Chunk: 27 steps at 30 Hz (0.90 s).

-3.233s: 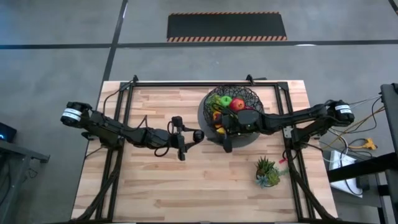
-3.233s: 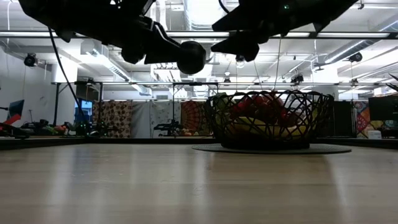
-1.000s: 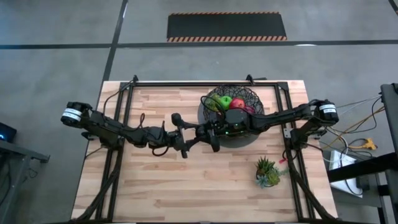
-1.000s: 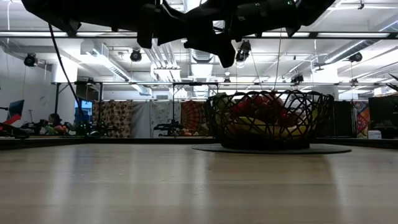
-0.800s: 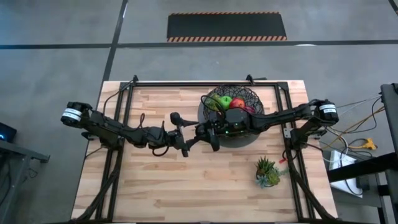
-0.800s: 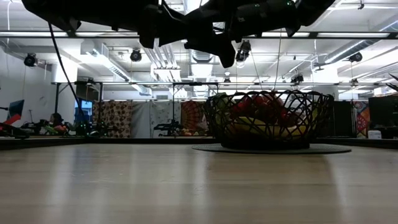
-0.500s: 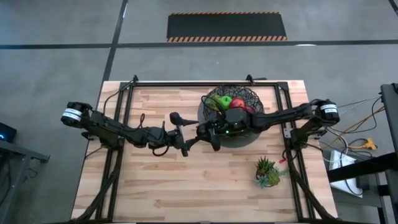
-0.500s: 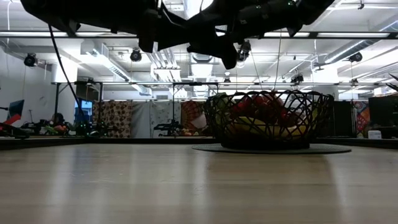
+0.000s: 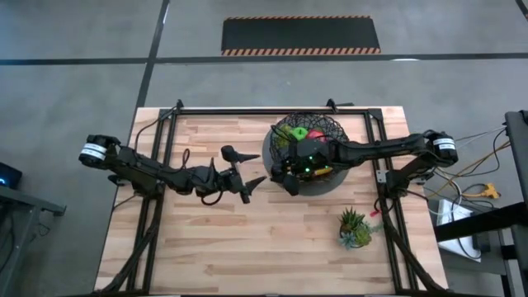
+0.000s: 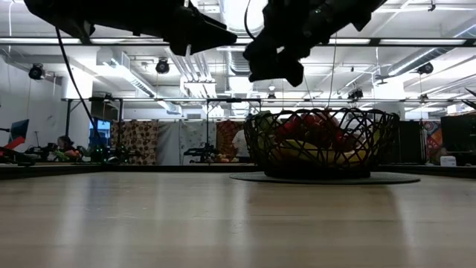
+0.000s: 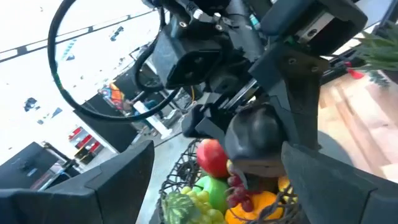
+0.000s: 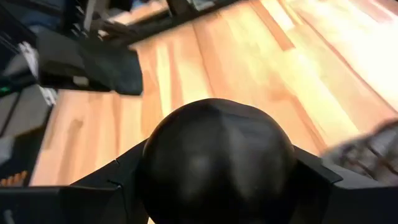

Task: Build produce basket
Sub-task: Put the black plum into the wire basket

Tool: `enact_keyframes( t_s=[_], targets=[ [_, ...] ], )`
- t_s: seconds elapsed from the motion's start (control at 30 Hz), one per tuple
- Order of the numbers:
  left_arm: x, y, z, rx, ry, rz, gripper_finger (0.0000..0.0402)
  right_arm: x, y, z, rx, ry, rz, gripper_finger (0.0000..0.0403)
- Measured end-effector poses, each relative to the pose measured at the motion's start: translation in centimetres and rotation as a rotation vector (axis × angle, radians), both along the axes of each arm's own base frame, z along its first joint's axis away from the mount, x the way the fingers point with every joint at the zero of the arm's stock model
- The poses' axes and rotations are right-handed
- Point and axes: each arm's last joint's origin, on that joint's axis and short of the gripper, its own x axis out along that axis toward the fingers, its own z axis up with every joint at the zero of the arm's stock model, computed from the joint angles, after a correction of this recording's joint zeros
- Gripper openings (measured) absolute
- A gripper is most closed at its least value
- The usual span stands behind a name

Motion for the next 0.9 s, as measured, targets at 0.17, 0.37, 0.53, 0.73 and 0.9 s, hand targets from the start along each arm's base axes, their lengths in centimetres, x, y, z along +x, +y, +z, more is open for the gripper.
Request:
enact_keyframes(
  t_s=[0.17,0.37,0.53,0.73,0.9],
  targets=[
    [0.0,0.1,0.0,0.0,-0.001,0.028,0.0334,-0.5,-0.4,0.5,-0.018,0.081,-0.049,0.0251],
    [-0.1,0.1,0.1,0.0,-0.002,0.045,0.0334,-1.3,-0.9,1.3,-0.055,0.23,-0.122,0.0251],
    [-0.1,0.1,0.1,0.0,-0.003,0.045,0.0334,-2.6,-1.8,1.8,-0.034,0.42,-0.204,0.0251],
    [-0.1,0.1,0.2,-0.001,-0.005,0.045,0.0334,-5.0,-3.4,1.0,0.021,0.669,-0.292,0.0251],
    [-0.1,0.1,0.2,-0.001,-0.005,0.045,0.0334,-6.6,-4.9,0.5,0.019,0.793,-0.378,0.0251]
  ],
)
